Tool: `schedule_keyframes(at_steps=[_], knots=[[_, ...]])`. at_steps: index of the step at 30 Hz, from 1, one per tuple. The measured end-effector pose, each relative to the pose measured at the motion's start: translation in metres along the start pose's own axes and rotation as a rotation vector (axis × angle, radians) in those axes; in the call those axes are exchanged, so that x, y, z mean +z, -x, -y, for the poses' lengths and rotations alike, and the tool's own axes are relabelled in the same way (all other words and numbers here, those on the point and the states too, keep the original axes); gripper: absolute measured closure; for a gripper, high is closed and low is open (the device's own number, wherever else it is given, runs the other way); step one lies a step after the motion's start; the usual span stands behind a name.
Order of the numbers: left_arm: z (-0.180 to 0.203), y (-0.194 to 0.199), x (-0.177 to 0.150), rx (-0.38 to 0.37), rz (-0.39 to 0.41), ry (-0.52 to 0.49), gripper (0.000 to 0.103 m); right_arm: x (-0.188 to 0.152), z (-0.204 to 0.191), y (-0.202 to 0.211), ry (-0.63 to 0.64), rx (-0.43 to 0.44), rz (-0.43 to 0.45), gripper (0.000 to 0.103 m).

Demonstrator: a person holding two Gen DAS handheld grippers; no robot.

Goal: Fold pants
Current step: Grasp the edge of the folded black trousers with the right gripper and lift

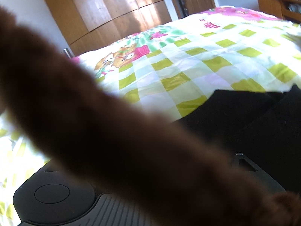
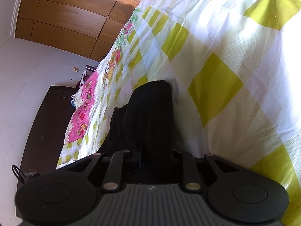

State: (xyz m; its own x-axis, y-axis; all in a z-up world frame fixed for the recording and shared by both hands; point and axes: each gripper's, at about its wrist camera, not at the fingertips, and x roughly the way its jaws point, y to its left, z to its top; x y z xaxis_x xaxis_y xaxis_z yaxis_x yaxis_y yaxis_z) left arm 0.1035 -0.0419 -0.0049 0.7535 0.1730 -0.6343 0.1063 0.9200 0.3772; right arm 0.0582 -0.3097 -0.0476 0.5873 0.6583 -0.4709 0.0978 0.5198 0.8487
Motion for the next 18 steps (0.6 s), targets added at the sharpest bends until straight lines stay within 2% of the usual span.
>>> schedule_keyframes(at_steps=[2, 6, 11, 15, 17, 18], knots=[[0.005, 0.005, -0.006, -0.005, -0.004, -0.038, 0.025, -0.001, -0.001, 0.000, 0.006, -0.004, 0.001, 0.067], [0.006, 0.015, -0.022, -0.014, -0.001, -0.042, 0.025, -0.001, -0.003, 0.000, 0.003, -0.013, 0.008, 0.067], [-0.007, 0.035, -0.021, -0.009, 0.075, -0.007, 0.025, -0.004, -0.007, -0.002, 0.025, -0.043, 0.019, 0.067], [-0.014, 0.051, -0.023, -0.075, 0.115, -0.010, 0.025, -0.004, -0.006, -0.002, 0.021, -0.047, 0.020, 0.067], [-0.011, 0.057, -0.034, -0.139, 0.108, -0.013, 0.024, -0.004, -0.007, -0.002, 0.027, -0.051, 0.021, 0.067], [-0.007, 0.055, -0.039, -0.146, 0.095, -0.022, 0.023, -0.004, -0.007, -0.002, 0.029, -0.051, 0.020, 0.067]])
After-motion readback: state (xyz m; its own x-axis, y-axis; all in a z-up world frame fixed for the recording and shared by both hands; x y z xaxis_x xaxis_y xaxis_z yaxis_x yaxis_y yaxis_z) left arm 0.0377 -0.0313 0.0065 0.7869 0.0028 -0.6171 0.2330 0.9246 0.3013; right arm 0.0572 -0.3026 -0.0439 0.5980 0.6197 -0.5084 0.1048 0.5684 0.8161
